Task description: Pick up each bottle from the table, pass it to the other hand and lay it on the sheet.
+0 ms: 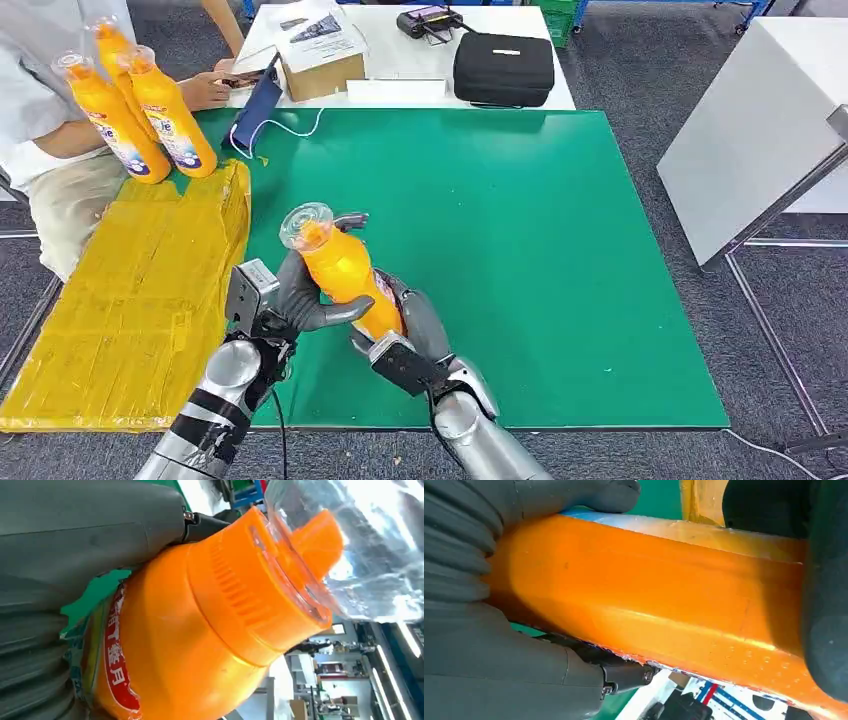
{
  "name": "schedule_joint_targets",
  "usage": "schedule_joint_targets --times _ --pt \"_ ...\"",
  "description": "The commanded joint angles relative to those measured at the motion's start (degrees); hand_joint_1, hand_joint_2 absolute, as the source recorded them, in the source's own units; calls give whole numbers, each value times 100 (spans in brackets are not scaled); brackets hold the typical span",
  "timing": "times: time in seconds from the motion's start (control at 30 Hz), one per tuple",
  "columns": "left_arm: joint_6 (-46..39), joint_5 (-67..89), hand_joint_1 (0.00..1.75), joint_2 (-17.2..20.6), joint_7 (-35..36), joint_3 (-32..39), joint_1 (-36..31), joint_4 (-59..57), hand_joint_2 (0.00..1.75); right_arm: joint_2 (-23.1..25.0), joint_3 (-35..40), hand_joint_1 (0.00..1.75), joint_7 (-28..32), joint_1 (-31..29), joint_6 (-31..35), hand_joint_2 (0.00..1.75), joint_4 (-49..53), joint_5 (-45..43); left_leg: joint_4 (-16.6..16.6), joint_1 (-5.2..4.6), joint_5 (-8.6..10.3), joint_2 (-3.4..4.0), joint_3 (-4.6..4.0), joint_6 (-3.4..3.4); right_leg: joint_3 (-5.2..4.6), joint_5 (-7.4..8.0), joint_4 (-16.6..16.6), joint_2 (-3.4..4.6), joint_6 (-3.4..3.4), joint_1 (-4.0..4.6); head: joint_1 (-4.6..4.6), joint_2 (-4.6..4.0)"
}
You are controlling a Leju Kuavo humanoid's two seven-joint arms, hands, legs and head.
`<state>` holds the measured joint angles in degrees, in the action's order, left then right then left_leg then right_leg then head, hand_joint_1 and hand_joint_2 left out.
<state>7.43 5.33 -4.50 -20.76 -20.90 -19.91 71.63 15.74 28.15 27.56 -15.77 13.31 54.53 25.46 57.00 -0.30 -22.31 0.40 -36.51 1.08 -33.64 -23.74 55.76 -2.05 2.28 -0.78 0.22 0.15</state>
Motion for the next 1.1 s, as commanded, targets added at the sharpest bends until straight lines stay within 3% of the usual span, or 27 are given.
schedule_joint_targets --times 0.03,0.1,0.13,0.17,0.27,0.3,0.33,0.43,0.47,0.5,0.63,0.73,0.8,0.87,1.1 --pt "-195 120 175 -29 -11 -222 -328 -425 175 -211 353 175 27 -160 106 175 50 -34 0 4 -5 -9 13 -5 18 -6 -3 3 -5 2 2 0" --pt "-259 169 175 -15 -22 -211 -334 -393 175 -241 324 175 28 -146 135 175 90 -42 3 6 -10 -9 19 -7 25 -10 -2 7 -7 4 0 0" --pt "-454 294 175 -2 -33 -166 -309 -310 175 -265 244 150 32 -97 177 175 208 -91 1 4 -4 -8 10 -5 15 -5 -3 3 -5 2 0 0" --pt "-829 604 175 0 -51 -139 -253 -197 175 -299 116 99 43 -10 244 175 387 -158 4 7 -10 -11 21 -7 28 -11 -3 6 -7 4 0 0" --pt "-838 612 175 -5 -51 -138 -227 -147 175 -358 91 99 38 9 234 175 464 -154 6 8 -13 -13 21 -8 31 -13 -3 5 -7 6 0 0" --pt "-838 612 175 -5 -51 -138 -227 -147 175 -358 91 16 38 9 234 175 464 -154 1 6 -10 -8 20 -7 26 -10 -4 8 -7 3 0 0" --pt "-1161 945 175 5 -70 -160 -166 -32 175 -349 -11 0 64 134 306 175 690 -238 -1 3 -6 -8 12 -5 18 -6 -4 4 -5 1 2 0" --pt "-1637 1401 175 83 -67 -136 -75 214 175 -484 -256 0 83 337 373 175 1252 -332 1 5 -8 -8 11 -6 19 -8 -4 6 -6 4 2 0" --pt "-2648 2481 175 196 75 -123 -112 289 175 -536 -421 0 92 480 411 175 1606 -371 2 6 -13 -11 21 -8 31 -13 -4 7 -8 4 0 0" --pt "-3247 3344 175 232 396 -103 -167 263 175 -574 -520 0 86 585 434 0 1866 -376 0 3 -9 -9 14 -7 21 -9 -4 6 -6 2 2 0" --pt "-3661 4499 175 403 851 52 -344 182 175 -576 -816 0 -8 863 391 0 2560 -664 9 11 -16 -24 18 -11 29 -20 3 -3 -10 8 2 0" --pt "-4019 6359 175 638 1671 195 -619 -205 175 -630 -957 0 -11 937 410 0 2940 -802 13 11 -23 -15 27 -13 37 -22 5 11 -12 8 0 0" --pt "-4016 6358 175 656 1671 212 -629 -211 175 -633 -962 0 -15 936 410 0 2944 -805 4 5 -9 -8 9 -8 15 -9 1 8 -7 3 2 0" --pt "-4106 7706 175 837 2236 242 -776 -472 175 -673 -1001 0 -39 943 361 0 3064 -931 8 10 -17 -3 24 -12 30 -15 1 18 -11 7 0 0" --pt "-4154 7705 175 843 2196 279 -808 -566 175 -686 -1011 0 -58 959 340 0 3112 -955 6 8 -16 -3 21 -10 26 -14 0 15 -9 5 0 0"
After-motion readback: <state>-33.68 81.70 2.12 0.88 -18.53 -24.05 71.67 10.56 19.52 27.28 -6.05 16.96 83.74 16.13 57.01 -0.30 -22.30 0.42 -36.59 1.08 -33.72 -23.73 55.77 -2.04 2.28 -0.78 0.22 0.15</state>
